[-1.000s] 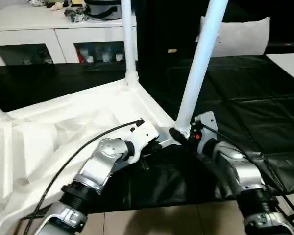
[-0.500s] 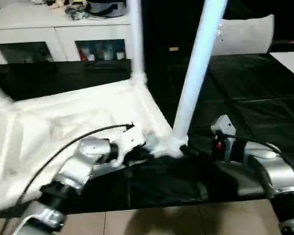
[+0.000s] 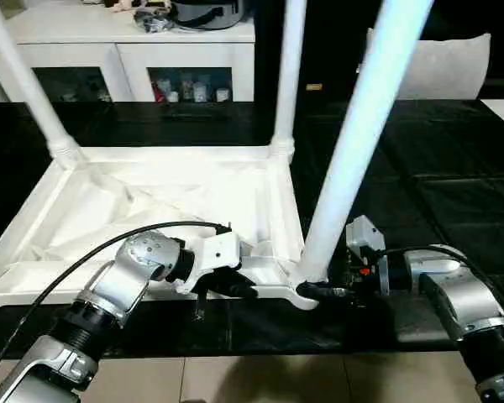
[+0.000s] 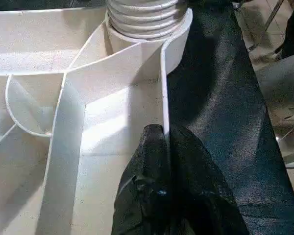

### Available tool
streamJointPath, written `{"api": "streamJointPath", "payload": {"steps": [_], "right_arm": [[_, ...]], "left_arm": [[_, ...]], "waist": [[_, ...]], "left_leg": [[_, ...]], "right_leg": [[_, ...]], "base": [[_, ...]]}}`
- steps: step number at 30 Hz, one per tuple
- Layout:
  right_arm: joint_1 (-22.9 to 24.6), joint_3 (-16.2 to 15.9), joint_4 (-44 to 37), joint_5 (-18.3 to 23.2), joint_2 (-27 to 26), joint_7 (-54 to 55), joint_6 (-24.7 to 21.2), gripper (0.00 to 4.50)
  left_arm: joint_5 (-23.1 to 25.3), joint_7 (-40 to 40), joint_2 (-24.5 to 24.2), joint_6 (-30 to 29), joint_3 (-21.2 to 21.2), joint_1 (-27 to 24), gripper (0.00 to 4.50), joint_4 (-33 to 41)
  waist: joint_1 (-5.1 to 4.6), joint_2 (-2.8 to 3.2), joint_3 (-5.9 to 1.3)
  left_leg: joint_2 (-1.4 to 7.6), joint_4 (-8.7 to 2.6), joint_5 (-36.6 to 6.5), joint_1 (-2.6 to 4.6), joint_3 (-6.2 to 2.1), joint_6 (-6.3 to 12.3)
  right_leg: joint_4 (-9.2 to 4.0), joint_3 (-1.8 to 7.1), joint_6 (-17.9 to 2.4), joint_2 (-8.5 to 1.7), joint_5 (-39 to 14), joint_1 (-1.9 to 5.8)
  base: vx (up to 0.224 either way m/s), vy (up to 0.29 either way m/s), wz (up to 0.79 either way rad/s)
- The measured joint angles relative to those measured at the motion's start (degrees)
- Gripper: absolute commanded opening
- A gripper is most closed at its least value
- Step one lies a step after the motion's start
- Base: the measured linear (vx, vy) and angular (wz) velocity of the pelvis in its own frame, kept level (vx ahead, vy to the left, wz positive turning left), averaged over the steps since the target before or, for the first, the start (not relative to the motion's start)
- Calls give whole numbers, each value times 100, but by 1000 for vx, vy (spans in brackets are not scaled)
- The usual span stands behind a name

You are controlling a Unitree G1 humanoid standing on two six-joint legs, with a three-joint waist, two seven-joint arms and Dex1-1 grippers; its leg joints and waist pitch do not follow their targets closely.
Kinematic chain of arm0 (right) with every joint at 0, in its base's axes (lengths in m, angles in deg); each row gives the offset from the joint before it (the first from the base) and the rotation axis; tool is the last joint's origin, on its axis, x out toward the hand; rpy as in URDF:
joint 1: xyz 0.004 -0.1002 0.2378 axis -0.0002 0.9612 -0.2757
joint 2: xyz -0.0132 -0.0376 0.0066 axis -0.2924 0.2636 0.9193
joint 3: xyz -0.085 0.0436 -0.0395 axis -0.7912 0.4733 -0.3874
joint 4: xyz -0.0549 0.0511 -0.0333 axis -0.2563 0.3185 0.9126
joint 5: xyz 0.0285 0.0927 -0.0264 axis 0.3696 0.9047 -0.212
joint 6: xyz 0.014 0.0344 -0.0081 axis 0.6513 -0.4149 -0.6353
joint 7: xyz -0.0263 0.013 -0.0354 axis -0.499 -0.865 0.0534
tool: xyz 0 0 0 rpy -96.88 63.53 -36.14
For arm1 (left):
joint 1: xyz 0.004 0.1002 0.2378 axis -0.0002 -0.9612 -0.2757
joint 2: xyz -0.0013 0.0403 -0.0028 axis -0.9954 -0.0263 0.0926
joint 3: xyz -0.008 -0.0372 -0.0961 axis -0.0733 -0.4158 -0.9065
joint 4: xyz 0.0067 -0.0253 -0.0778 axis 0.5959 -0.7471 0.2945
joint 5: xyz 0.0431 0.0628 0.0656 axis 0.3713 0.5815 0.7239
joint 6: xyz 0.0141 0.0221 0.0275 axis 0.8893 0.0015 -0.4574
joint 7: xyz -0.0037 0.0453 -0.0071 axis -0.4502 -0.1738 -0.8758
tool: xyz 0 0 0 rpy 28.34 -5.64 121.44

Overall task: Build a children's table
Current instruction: Rotate leg to tighten

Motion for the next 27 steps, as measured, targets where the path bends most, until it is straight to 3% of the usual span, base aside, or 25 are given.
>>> {"api": "streamJointPath", "payload": {"steps": [9,13,19,24,27], "right_arm": [[41,13,-6,56,2,-66,-29,275],[260,128,-216,139,-45,44,-146,271],[361,295,-341,68,-472,954,-446,269],[31,761,164,-362,-1486,3349,-471,268],[-315,1029,525,-489,-1954,4711,-582,268]], "left_arm": [[-54,51,30,3,-41,4,0,-78],[-203,56,104,-113,-131,-72,0,-57],[-243,-465,270,-499,-416,-257,0,8],[82,-2006,986,-1336,-772,-261,0,111],[236,-3007,1610,-1859,-867,-197,0,143]], "waist": [[5,1,-2],[22,0,-2],[-44,-3,-2],[-362,1,-2],[-483,18,-8]], "left_leg": [[0,-1,0,1,0,0],[0,-3,0,1,2,0],[0,2,-14,35,5,-36],[-1,13,1,48,9,-62],[-9,16,1,45,10,-62]], "right_leg": [[0,-1,0,0,0,1],[0,-1,3,0,-2,2],[1,2,0,0,13,23],[-15,1,1,-2,16,36],[-36,-4,2,-10,16,41]], "base": [[0,0,0],[0,0,0],[0,0,0],[0,0,0],[0,0,0]]}}
